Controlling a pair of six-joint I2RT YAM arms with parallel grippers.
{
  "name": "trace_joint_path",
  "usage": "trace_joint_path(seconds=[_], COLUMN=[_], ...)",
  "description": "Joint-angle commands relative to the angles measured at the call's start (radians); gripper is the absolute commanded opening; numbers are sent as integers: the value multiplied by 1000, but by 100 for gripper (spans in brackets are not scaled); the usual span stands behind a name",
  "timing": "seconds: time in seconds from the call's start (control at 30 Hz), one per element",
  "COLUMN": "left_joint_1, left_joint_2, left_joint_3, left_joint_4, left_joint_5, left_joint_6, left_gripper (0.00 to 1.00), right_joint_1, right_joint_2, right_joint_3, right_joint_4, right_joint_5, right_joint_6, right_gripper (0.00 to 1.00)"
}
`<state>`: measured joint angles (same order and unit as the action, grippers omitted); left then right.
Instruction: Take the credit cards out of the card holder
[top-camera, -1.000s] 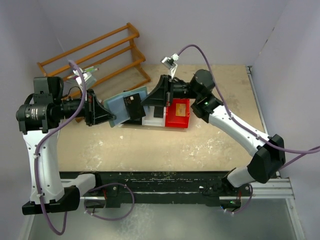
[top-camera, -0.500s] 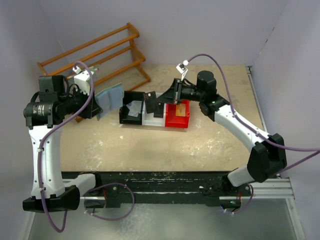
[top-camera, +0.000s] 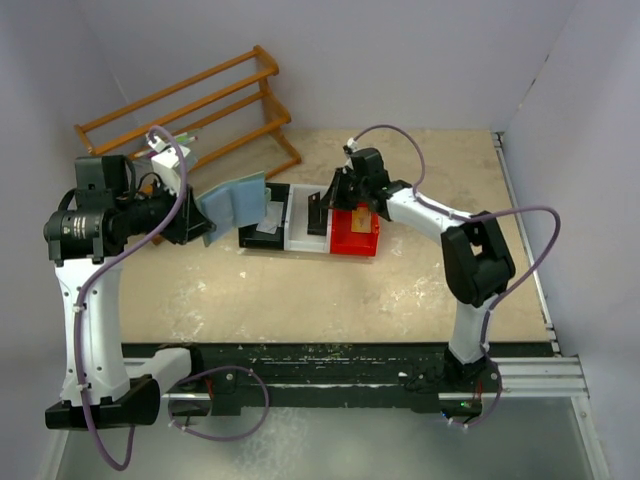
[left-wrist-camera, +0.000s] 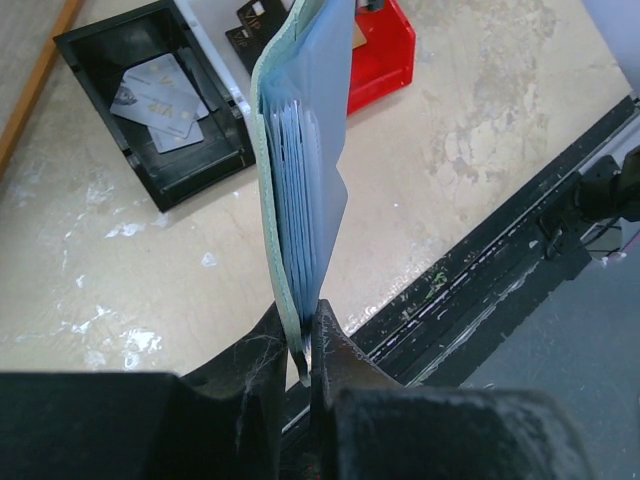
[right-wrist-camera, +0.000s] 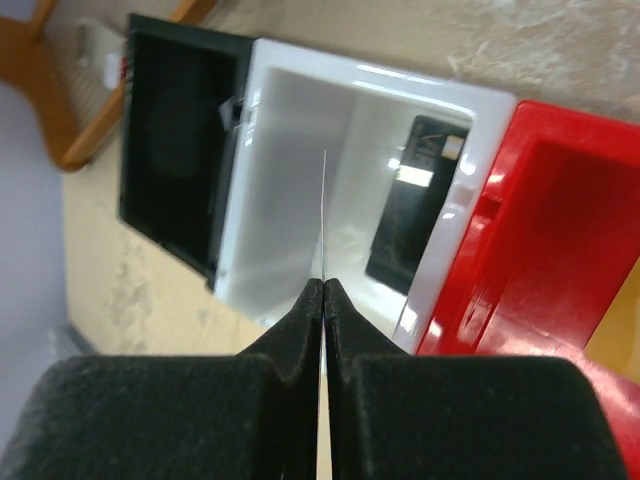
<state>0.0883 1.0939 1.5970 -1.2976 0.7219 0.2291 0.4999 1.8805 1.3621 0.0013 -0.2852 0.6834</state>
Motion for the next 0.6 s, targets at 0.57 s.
trace_joint_path(seconds=[0.57], left_joint_1=[-4], left_joint_2=[21], left_joint_3=[110], left_joint_4=[-46], left_joint_5=[235], left_joint_6=[38], left_gripper=[0], right_joint_1=[47], right_joint_2=[61], right_joint_3=[71], right_joint_4=[-43], right_joint_5=[250], right_joint_6=[-45], right_gripper=[0])
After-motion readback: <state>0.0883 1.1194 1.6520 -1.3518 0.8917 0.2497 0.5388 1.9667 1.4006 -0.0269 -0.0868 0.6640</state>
